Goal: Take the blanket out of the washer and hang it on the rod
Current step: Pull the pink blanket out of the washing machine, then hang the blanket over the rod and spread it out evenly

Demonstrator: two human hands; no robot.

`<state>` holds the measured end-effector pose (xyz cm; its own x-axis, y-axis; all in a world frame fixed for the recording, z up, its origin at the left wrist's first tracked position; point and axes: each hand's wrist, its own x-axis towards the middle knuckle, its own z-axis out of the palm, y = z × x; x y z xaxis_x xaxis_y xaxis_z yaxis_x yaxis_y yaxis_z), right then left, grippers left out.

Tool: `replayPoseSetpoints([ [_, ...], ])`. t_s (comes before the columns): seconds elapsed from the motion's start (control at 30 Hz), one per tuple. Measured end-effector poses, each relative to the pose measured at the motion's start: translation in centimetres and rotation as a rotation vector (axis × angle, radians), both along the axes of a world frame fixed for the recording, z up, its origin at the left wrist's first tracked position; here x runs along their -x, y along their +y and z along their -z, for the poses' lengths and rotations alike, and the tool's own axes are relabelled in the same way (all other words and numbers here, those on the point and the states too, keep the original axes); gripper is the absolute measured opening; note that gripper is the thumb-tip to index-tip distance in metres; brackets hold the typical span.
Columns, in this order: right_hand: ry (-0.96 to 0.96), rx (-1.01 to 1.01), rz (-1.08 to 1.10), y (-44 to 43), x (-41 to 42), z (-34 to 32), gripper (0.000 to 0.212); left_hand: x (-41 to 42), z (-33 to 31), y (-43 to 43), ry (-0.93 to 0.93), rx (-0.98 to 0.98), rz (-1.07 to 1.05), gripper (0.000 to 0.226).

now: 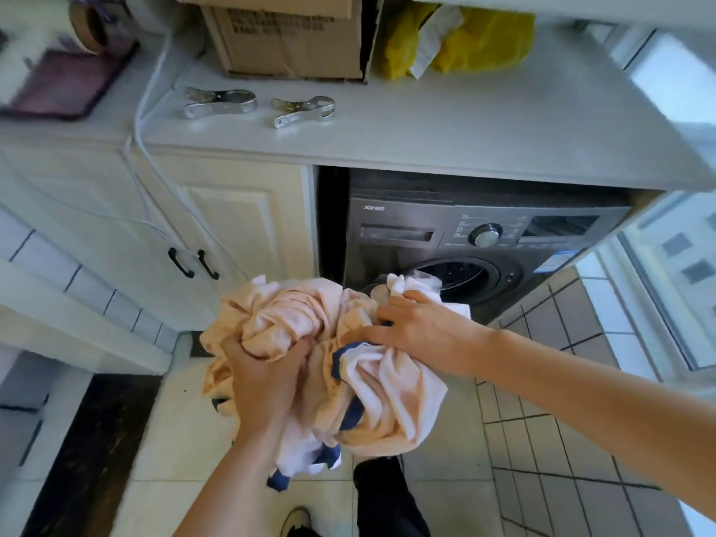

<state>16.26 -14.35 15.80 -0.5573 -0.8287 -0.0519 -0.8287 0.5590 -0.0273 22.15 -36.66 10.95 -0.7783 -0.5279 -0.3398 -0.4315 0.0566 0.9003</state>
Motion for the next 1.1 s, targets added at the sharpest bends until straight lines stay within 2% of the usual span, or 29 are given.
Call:
replayPoseSetpoints([
  [0.27, 0.101, -0.024, 0.151, -2.8, -3.2, -3.5, 0.042, -0.2, -2.1, -4.6, 0.146, 0.019, 0.232, 0.080],
  [0.37, 0.159, -0.105, 0.167, -3.0, -3.7, -5.5, 0.046, -0.3, -3.3, -5.3, 0.193, 0.048, 0.291, 0.080],
  [0.53, 0.193, -0.241, 0.150, -2.4, -4.2, -10.3, 0.055, -0.4, -5.4, -5.5, 0.263, 0.100, 0.373, 0.077],
  [0.73, 0.312, -0.397, 0.127, -1.2, -5.5, -16.9, 0.051, 0.1, -8.3, -4.8, 0.334, 0.124, 0.447, 0.084],
  [0.87, 0.345, -0.514, 0.132, 0.4, -6.1, -21.2, 0.046, 0.5, -10.9, -3.4, 0.397, 0.117, 0.467, 0.071],
  [1.1, 0.581, -0.666, 0.044, 4.0, -6.7, -28.9, 0.043, 1.3, -16.3, 0.9, 0.507, 0.124, 0.498, 0.082],
])
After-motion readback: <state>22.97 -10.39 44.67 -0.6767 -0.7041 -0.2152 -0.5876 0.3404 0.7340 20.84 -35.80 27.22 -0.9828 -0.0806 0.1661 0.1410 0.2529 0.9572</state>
